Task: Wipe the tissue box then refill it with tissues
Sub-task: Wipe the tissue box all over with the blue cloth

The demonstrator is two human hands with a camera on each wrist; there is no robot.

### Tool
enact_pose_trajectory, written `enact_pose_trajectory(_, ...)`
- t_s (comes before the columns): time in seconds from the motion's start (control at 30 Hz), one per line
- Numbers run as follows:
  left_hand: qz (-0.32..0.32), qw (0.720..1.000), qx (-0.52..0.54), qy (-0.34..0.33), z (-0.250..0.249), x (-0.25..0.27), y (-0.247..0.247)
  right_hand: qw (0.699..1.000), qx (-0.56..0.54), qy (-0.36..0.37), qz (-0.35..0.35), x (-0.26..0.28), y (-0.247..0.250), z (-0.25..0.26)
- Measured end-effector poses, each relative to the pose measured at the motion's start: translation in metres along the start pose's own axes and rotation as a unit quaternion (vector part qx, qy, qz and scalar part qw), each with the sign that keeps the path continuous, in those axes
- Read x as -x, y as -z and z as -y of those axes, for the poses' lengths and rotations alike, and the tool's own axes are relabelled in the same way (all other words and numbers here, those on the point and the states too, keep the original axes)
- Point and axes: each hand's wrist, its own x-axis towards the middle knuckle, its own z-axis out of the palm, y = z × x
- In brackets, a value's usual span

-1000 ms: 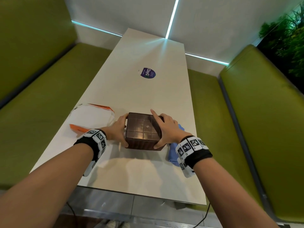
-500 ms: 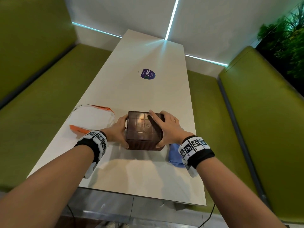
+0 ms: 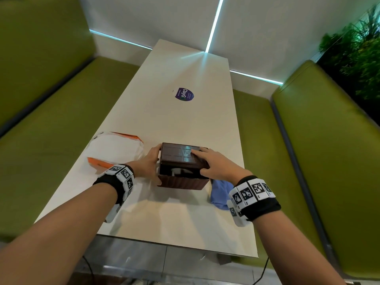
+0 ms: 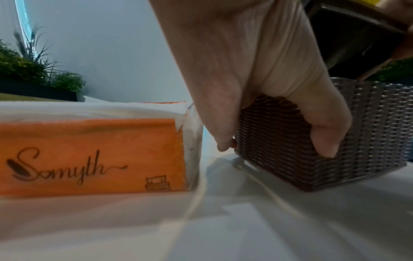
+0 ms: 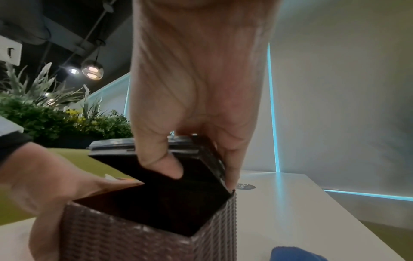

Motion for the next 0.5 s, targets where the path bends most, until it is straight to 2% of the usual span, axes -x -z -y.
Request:
enact_pose_trajectory(0.07,-0.008,1.0,-0.014,-0.003,0.001,0.002,-0.001,0.999,-0.012,0.002,-0.033,0.006,0.0,0.002)
enact_pose_trajectory(0.13,-0.012,0.999,-0.038,-0.004,0.001,0.004,-0.001,0.994,-0.046,0.018,-0.102,0.01,-0.002,0.001)
enact_pose_trajectory(0.23,-0.021,0.998,-0.054,-0.003,0.003,0.01,-0.004,0.97,-0.117,0.019,-0.211,0.014,-0.006,-0.003)
enact_pose_trajectory(0.33,-0.047,0.998,-0.048,-0.002,0.005,0.019,-0.012,0.946,-0.152,0.019,-0.287,0.021,-0.005,-0.002)
enact_pose_trajectory(0.4,-0.065,0.997,-0.036,0.009,0.01,0.027,-0.021,0.934,-0.169,0.025,-0.314,0.031,-0.003,0.003)
enact_pose_trajectory(0.5,-0.062,0.996,0.065,-0.003,0.025,0.048,-0.032,0.926,-0.217,0.034,-0.308,0.051,-0.003,0.014)
